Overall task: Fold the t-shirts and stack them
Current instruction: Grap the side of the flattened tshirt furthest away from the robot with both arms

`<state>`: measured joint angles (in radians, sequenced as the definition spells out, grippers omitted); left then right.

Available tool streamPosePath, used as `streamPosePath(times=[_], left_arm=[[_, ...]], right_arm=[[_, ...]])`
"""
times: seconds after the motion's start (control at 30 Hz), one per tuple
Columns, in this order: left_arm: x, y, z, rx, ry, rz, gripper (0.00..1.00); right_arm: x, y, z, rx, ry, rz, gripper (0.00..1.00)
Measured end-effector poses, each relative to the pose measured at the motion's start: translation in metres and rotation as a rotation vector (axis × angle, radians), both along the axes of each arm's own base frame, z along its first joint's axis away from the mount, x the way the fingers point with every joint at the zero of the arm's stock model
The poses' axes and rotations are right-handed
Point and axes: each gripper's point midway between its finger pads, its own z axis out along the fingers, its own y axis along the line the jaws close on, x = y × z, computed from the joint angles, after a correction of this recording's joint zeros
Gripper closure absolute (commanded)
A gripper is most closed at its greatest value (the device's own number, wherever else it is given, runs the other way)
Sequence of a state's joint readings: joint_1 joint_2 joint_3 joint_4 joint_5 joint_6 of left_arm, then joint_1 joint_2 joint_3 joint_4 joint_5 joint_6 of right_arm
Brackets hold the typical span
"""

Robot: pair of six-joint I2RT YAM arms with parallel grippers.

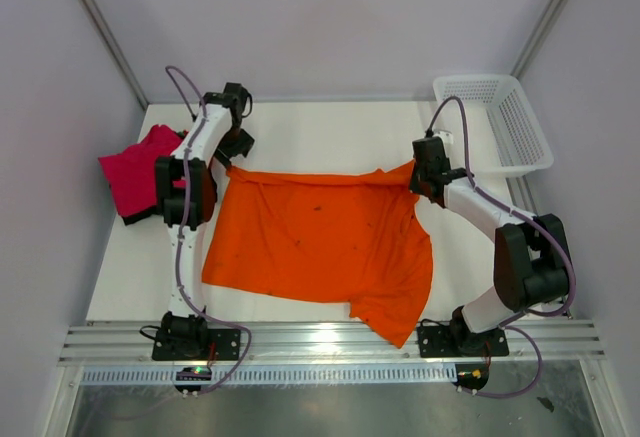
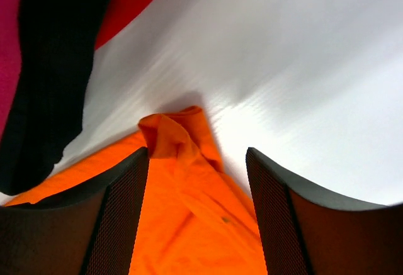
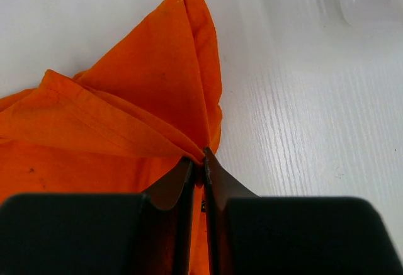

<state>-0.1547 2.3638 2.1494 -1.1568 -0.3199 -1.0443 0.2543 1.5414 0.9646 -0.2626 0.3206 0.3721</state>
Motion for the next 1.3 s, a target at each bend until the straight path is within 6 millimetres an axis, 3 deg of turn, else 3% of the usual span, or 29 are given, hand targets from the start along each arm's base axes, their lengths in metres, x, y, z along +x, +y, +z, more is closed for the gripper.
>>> streamPosePath(times=[0.17, 0.4, 1.07, 1.3], left_arm=[[0.022, -0.004, 0.025, -0.024, -0.1, 0.03, 0.35], [0.023, -0.005, 0.025, -0.03, -0.106, 0.049, 0.35], [-0.016, 0.006, 0.02, 0.02, 0.03, 0.141, 0.36], [-0.026, 0.008, 0.005, 0.029, 0.075, 0.149, 0.4]], right_arm=[[0.0, 0.001, 0.001, 0.003, -0.002, 0.002, 0.88], [0.0, 0.001, 0.001, 0.005, -0.001, 0.004, 0.87], [0.001, 0.007, -0.01, 0.029, 0.023, 0.015, 0.88], [0.001, 0.007, -0.009, 0.032, 0.022, 0.013, 0.87]])
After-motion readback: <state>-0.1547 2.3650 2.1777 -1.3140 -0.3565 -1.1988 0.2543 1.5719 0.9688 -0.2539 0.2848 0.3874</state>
